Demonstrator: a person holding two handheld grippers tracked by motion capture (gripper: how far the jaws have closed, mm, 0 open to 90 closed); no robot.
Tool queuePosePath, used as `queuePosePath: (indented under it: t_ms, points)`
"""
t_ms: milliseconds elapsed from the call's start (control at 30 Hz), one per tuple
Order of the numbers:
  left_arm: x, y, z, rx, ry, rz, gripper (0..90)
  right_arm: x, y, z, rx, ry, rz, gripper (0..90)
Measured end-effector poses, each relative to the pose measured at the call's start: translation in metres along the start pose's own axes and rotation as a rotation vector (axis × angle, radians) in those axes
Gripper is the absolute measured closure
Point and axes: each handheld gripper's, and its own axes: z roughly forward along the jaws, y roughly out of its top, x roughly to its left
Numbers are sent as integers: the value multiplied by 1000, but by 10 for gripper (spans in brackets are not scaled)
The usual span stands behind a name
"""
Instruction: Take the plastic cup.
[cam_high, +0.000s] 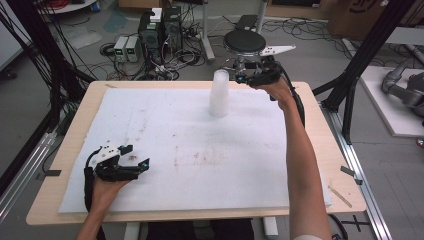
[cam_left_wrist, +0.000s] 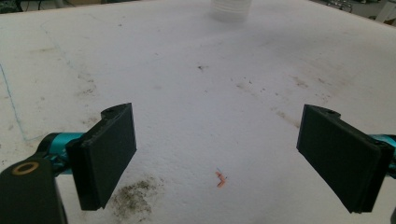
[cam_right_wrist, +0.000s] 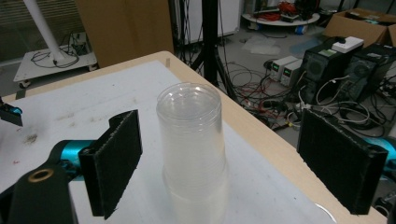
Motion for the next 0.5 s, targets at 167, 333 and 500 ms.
queuePosePath:
  t_ms: [167, 333, 500]
  points:
    - [0, 0, 0, 0, -1, -1, 118, 1, -4, 15, 5, 12, 11, 137]
    - [0, 0, 0, -1, -2, 0, 118, 4, -8, 27, 3, 24, 29, 138]
    - [0, 0, 0, -1, -2, 0, 118, 7, -13, 35, -7, 28, 39, 138]
